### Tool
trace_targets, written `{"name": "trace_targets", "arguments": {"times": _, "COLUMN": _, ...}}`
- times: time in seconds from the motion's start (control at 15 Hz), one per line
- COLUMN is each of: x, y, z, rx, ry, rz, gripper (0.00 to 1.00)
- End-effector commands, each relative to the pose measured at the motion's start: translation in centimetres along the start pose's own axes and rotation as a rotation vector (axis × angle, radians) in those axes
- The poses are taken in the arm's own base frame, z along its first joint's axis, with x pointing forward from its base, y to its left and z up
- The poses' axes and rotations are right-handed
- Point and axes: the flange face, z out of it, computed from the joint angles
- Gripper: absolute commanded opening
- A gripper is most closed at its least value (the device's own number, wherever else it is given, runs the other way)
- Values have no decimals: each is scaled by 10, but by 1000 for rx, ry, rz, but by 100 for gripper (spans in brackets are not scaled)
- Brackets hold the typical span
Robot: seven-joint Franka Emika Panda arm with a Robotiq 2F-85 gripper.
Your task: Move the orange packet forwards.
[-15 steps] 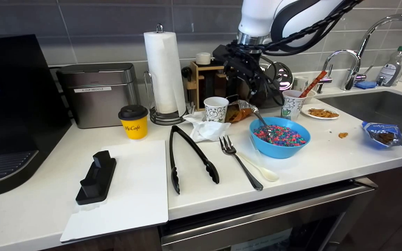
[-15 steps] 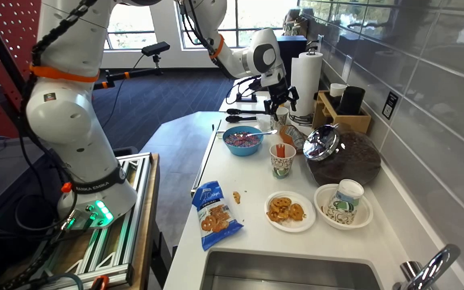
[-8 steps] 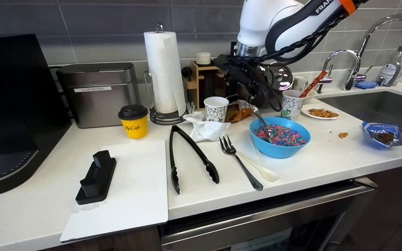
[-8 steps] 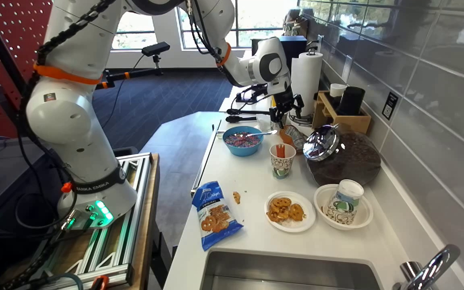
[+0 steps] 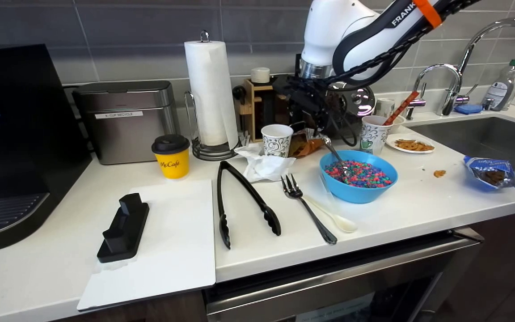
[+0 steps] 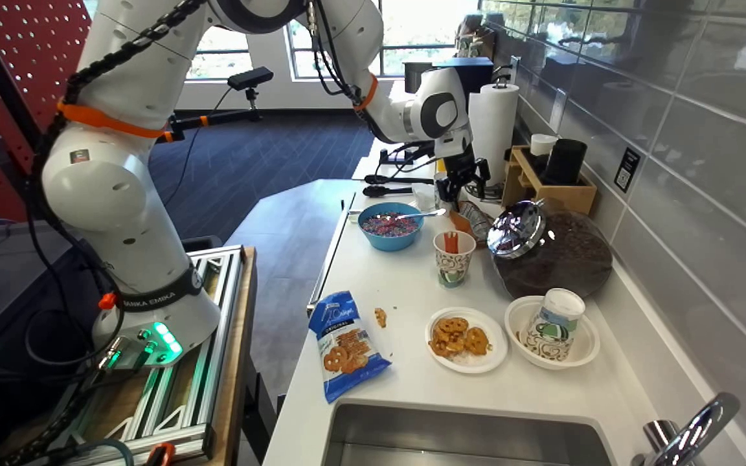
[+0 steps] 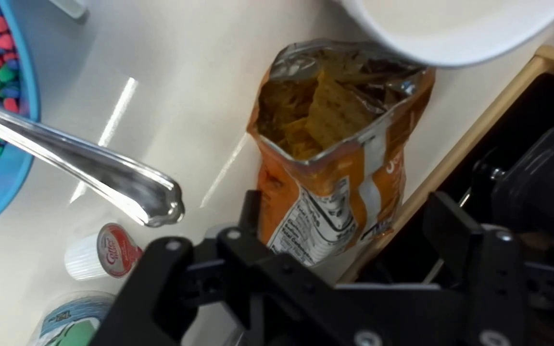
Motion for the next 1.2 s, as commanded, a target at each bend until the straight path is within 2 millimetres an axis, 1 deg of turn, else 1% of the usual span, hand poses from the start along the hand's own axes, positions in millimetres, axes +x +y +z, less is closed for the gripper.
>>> {"name": "trace_targets", "arguments": {"times": 0.0, "x": -1, "y": -5, "z": 7, "rx": -4, "ry": -32, "rz": 2, "gripper": 56}}
{"name": "trace_targets", "arguments": {"times": 0.07, "x": -1, "y": -5, "z": 8, "rx": -7, "ry": -38, "rz": 4, "gripper": 46}}
{"name": "trace_targets", "arguments": {"times": 0.2, "x": -1, "y": -5, "z": 6, "rx": -12, "ry": -47, "rz": 0, "gripper": 32}}
{"name": "trace_targets", "arguments": {"times": 0.27, "x": 0, "y": -6, "z": 3, "rx": -14, "ry": -50, "rz": -3, "gripper": 23}}
{"name": "trace_targets", "arguments": {"times": 0.47, "x": 2, "y": -8, "z": -3, "rx": -25, "ry": -58, "rz": -10, "gripper": 2}}
{"name": "trace_targets", "arguments": {"times": 0.53, "x": 4, "y": -9, "z": -2, "rx": -23, "ry": -52, "rz": -10, "gripper": 0}}
{"name": "trace_targets", "arguments": {"times": 0.73, "x": 11, "y": -15, "z": -8, "rx": -32, "ry": -69, "rz": 10, "gripper": 0}}
{"name": "trace_targets", "arguments": {"times": 0.87, "x": 24, "y": -20, "z": -13, "rx": -39, "ry": -64, "rz": 29, "gripper": 0}}
{"name": "trace_targets", "arguments": {"times": 1.0, "x": 42, "y": -26, "z": -27, "rx": -75, "ry": -65, "rz": 53, "gripper": 0}}
{"name": "trace_targets", "arguments": {"times": 1.13, "x": 62, "y": -34, "z": -48, "rx": -109, "ry": -79, "rz": 75, "gripper": 0}}
